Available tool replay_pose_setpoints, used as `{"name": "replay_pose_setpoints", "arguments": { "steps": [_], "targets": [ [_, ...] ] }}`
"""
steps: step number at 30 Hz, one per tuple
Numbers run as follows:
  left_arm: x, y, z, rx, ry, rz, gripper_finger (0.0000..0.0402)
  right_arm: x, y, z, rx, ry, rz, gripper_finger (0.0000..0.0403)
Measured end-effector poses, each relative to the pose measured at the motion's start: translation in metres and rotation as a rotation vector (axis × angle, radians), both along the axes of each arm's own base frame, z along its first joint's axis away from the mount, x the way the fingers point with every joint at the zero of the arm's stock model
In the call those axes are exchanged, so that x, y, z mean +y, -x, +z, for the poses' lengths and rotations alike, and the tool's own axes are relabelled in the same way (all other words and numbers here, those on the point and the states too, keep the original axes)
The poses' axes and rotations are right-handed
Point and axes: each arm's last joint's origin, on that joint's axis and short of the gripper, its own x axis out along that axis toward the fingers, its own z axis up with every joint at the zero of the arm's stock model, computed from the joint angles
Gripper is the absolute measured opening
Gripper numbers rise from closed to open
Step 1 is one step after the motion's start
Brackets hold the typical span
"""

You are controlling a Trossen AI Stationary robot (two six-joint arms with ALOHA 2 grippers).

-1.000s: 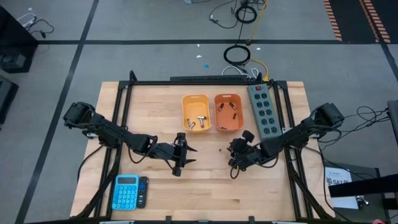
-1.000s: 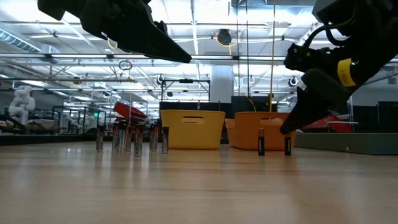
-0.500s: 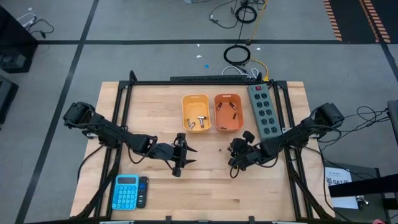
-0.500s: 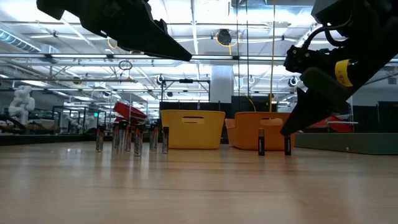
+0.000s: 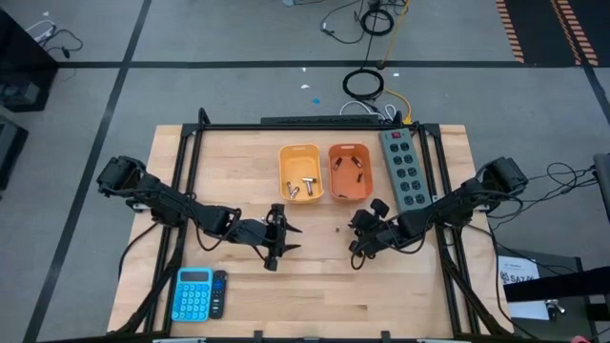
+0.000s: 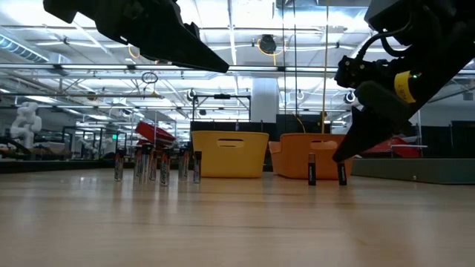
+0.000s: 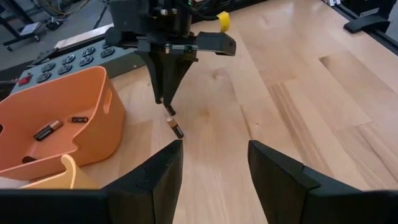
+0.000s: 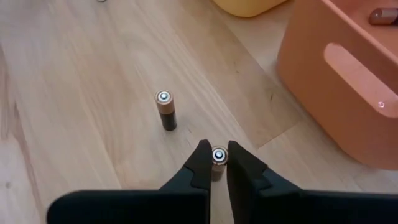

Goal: Sort batteries
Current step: Put the copper battery into the orange bin

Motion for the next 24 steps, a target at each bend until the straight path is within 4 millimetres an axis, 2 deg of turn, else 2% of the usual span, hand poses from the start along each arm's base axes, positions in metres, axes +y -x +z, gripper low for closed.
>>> {"name": "replay_pose_setpoints", "arguments": {
  "steps": [12,17,21,24],
  "targets": [
    [0.001,0.000,0.000,0.002,-0.001,0.004,0.0191,-0.013,-0.008,0.008,-0.032,0.049,0.042,0.0004],
    [0.002,-0.001,0.000,-0.002,0.000,0.007,0.0191,-0.027,-0.009,0.036,-0.136,0.125,0.031,0.0004],
    [0.002,-0.001,0.000,-0.002,0.000,0.007,0.0191,-0.040,-0.001,0.064,-0.224,0.232,-0.041,0.0011],
    [0.002,-0.001,0.000,-0.003,0.001,0.008,0.0191,-0.052,0.003,0.076,-0.254,0.289,-0.109,0.0014]
  ]
}}
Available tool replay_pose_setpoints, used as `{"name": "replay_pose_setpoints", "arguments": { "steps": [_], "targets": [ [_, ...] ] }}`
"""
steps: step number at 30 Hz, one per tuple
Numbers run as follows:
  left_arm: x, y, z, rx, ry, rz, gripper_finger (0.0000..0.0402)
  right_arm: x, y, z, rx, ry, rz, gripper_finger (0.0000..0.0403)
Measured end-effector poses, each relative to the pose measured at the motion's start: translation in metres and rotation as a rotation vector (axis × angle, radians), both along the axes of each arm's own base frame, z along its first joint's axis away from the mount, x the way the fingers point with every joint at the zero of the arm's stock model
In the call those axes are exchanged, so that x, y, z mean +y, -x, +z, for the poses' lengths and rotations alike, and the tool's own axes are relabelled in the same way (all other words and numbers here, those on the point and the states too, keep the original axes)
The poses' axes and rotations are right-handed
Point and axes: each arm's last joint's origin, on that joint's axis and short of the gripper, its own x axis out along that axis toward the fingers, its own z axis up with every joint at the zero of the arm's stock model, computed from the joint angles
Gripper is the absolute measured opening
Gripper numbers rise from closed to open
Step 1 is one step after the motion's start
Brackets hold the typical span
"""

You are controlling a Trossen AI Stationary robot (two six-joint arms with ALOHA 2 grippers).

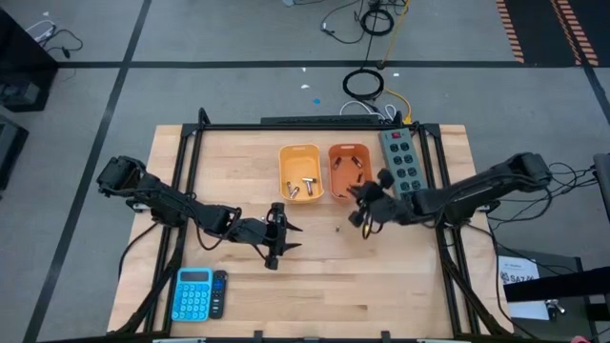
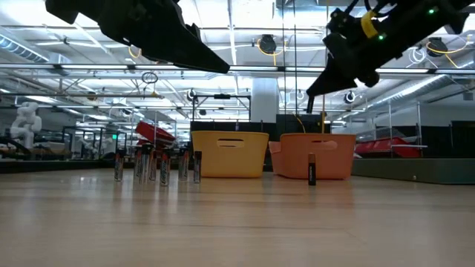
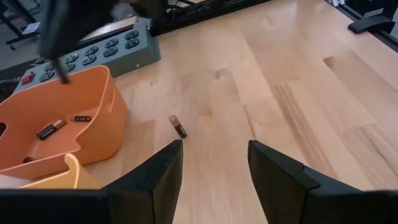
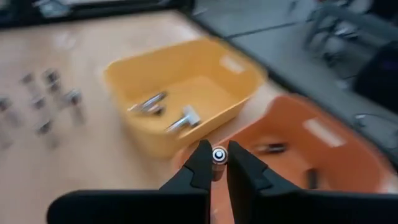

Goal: Sort batteries
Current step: Put the copper battery into the orange bin

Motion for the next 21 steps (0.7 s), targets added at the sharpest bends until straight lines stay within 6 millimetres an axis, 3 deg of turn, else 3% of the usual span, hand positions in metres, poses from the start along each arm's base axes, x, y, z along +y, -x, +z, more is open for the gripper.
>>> {"name": "replay_pose_setpoints", "arguments": {
  "steps": [4,11,16,21],
  "targets": [
    [0.000,0.000,0.000,-0.004,0.002,0.000,0.0191,-0.012,0.001,0.004,0.009,0.030,-0.042,0.0038],
    [0.000,0.000,0.000,-0.003,0.001,0.000,0.0191,-0.018,-0.001,0.002,-0.016,-0.077,-0.008,0.0129],
    [0.000,0.000,0.000,-0.002,0.001,0.001,0.0191,0.003,-0.001,0.004,-0.016,-0.060,0.105,0.0148],
    [0.000,0.000,0.000,-0.002,0.001,0.000,0.0191,0.039,-0.004,0.005,-0.035,-0.045,0.354,0.0141]
  ]
}}
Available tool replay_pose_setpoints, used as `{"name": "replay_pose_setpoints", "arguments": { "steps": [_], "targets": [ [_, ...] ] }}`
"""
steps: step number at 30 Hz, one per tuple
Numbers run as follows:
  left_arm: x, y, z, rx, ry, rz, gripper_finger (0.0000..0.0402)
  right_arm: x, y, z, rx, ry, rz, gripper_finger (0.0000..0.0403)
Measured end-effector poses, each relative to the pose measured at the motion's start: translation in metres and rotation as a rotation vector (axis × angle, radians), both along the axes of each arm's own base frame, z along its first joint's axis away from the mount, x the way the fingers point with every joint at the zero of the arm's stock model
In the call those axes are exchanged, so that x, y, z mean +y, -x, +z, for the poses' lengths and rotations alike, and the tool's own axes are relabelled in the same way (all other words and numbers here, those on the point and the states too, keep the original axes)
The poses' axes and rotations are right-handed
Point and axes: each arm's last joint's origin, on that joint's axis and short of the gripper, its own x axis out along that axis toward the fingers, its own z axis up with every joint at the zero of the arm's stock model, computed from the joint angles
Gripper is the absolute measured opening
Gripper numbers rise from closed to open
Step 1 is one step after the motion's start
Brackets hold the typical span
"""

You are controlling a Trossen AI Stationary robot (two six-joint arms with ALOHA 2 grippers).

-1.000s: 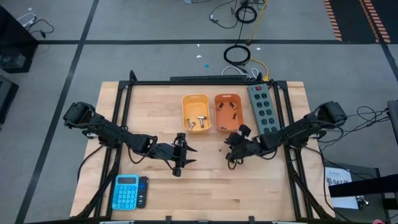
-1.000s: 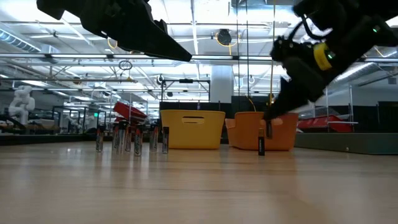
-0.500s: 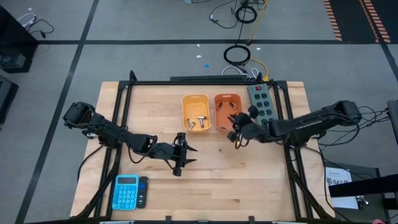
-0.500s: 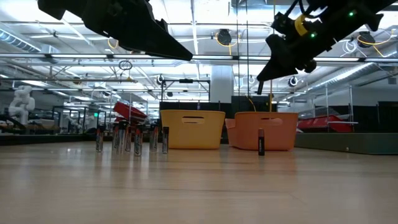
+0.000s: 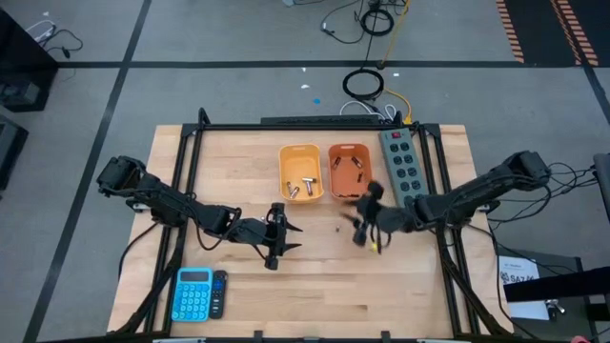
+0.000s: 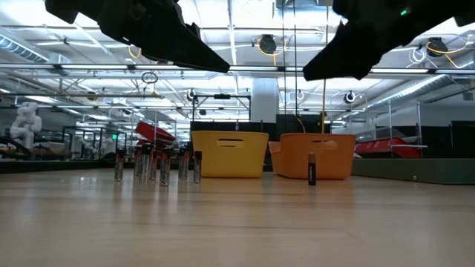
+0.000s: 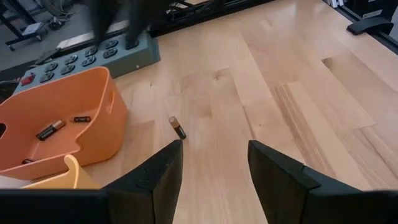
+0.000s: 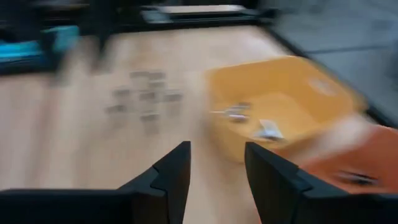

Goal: Sort batteries
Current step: Put the copper battery into the orange bin

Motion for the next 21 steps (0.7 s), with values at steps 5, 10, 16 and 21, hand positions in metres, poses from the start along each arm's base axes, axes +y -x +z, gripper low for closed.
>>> {"name": "replay_pose_setpoints", "arguments": {
  "steps": [5,10,16,21],
  "targets": [
    [0.000,0.000,0.000,-0.003,0.010,0.004,0.0191,0.022,-0.004,-0.016,0.035,-0.040,0.087,0.0140],
    [-0.001,0.001,0.000,0.008,0.045,0.000,0.0191,0.028,-0.015,-0.046,0.113,-0.044,0.068,0.0139],
    [-0.001,0.001,-0.001,0.014,0.047,-0.005,0.0191,0.022,-0.029,-0.070,0.134,-0.036,0.025,0.0139],
    [-0.001,0.001,-0.002,0.022,0.045,-0.005,0.0191,0.015,-0.033,-0.082,0.166,-0.047,-0.022,0.0139]
  ]
}}
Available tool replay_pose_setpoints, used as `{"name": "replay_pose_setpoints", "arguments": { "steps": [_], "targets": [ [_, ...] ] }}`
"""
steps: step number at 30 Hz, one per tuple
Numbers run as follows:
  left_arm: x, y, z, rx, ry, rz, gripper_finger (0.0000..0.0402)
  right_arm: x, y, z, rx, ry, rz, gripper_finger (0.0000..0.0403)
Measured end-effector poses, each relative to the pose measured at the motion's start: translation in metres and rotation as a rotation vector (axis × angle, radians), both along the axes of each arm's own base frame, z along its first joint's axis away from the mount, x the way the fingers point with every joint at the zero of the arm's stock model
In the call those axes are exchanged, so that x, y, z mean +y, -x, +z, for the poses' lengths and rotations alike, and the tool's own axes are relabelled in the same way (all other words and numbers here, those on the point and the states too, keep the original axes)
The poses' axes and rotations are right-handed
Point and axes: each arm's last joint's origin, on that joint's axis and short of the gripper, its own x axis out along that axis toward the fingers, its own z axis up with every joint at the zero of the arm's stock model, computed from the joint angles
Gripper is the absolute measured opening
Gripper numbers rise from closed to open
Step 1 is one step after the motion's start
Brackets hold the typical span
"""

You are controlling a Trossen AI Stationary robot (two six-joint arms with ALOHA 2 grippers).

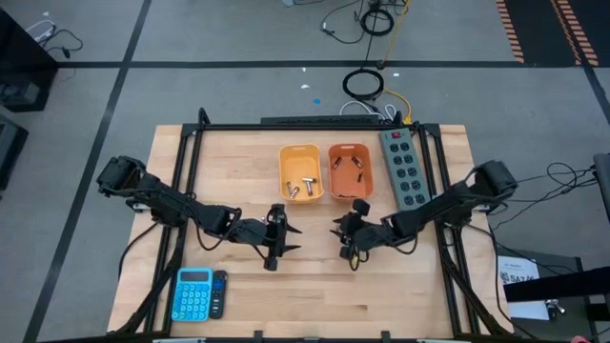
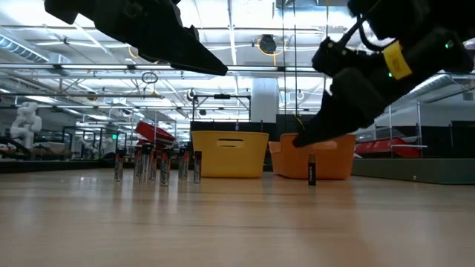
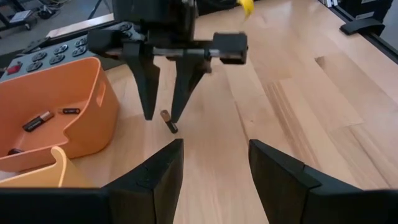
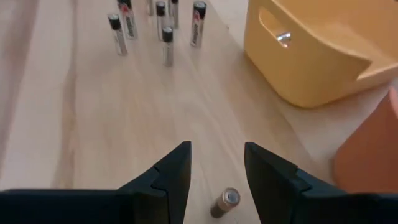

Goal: Sort batteries
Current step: Put the copper battery into the orange bin

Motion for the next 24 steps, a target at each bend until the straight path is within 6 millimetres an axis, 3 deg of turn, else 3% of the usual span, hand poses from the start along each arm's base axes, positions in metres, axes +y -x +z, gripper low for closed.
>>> {"name": "replay_pose_setpoints", "arguments": {
  "steps": [13,16,20,24],
  "targets": [
    [0.000,0.000,0.000,0.000,0.001,0.000,0.0191,-0.001,-0.001,-0.034,0.080,-0.035,-0.090,0.0132],
    [0.000,0.000,0.000,-0.001,0.001,0.000,0.0191,0.000,-0.001,-0.040,0.088,-0.047,-0.105,0.0101],
    [0.000,0.000,0.000,-0.001,0.001,0.001,0.0191,0.000,-0.002,-0.042,0.090,-0.050,-0.102,0.0023],
    [0.000,0.000,0.000,-0.002,0.002,0.001,0.0191,-0.004,-0.002,-0.037,0.095,-0.035,-0.095,0.0017]
  ]
}}
